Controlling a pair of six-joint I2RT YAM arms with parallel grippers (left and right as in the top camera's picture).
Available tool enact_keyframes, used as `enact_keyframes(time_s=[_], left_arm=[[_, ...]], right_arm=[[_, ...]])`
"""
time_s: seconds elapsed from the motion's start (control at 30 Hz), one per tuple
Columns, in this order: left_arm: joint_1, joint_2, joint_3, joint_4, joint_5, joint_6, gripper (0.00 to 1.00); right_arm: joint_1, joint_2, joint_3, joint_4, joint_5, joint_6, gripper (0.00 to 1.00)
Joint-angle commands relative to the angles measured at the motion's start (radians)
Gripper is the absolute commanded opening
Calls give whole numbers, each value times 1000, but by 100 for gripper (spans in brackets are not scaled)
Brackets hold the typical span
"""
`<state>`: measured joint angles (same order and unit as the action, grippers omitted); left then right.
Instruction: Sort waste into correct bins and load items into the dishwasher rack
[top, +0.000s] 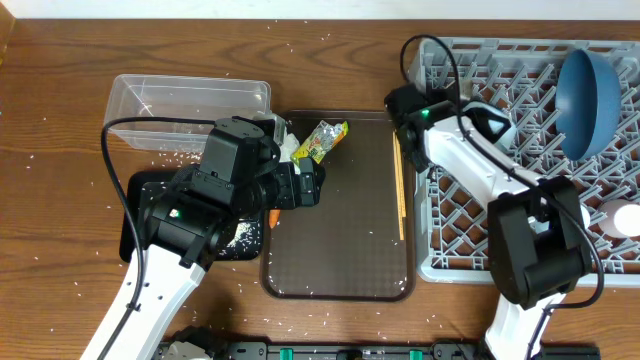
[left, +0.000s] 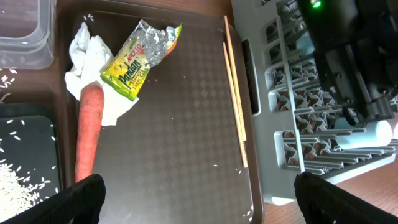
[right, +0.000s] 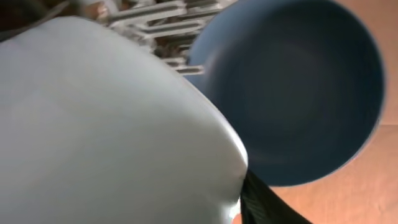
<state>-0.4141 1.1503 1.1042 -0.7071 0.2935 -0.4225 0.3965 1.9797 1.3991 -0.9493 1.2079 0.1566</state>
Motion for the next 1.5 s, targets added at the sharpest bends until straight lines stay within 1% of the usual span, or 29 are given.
enact_keyframes(time_s=[0.0, 0.1, 0.13, 0.3, 0.5, 0.57, 0.67, 0.73, 0.8, 1.0, 1.17, 1.23, 1.27, 1.4, 1.47], left_arm=[[5, 6, 14, -3, 9, 10, 98], [5, 7, 14, -3, 9, 10, 98], [5, 6, 14, -3, 9, 10, 98], [5, 7, 14, -4, 10, 10, 98], [5, 8, 14, -3, 9, 10, 98], [5, 8, 14, -3, 9, 10, 98], [5, 8, 14, -3, 9, 10, 98], [5, 8, 14, -3, 9, 10, 98], [5, 8, 14, -3, 9, 10, 98], [5, 7, 14, -4, 11, 10, 98], [5, -6, 14, -1, 17, 10, 98], [5, -14, 14, 5, 59, 53, 98], [5, -15, 14, 8, 72, 83, 98], [5, -12, 14, 10, 76, 173, 99], [4, -6, 14, 8, 63, 221, 92]], right_arm=[[24, 16, -6, -34, -68, 40, 48], [34, 16, -6, -101, -127, 109, 59], [33, 16, -6, -116, -155, 126, 61], [31, 10, -5, -188, -362, 183, 65], [31, -36, 2, -193, -531, 187, 68], [31, -71, 12, -183, -617, 171, 68], [36, -140, 23, -145, -794, 89, 70], [43, -196, 24, -114, -937, 26, 74], [49, -259, 24, -90, -1041, 6, 79], [47, -402, 24, -60, -1064, 35, 85], [46, -503, 24, -64, -1077, 105, 85], [46, -537, 24, -51, -1136, 125, 97], [46, -549, 24, -40, -1175, 127, 99], [46, -575, 24, -34, -1282, 126, 99], [46, -576, 24, -42, -1293, 127, 99]])
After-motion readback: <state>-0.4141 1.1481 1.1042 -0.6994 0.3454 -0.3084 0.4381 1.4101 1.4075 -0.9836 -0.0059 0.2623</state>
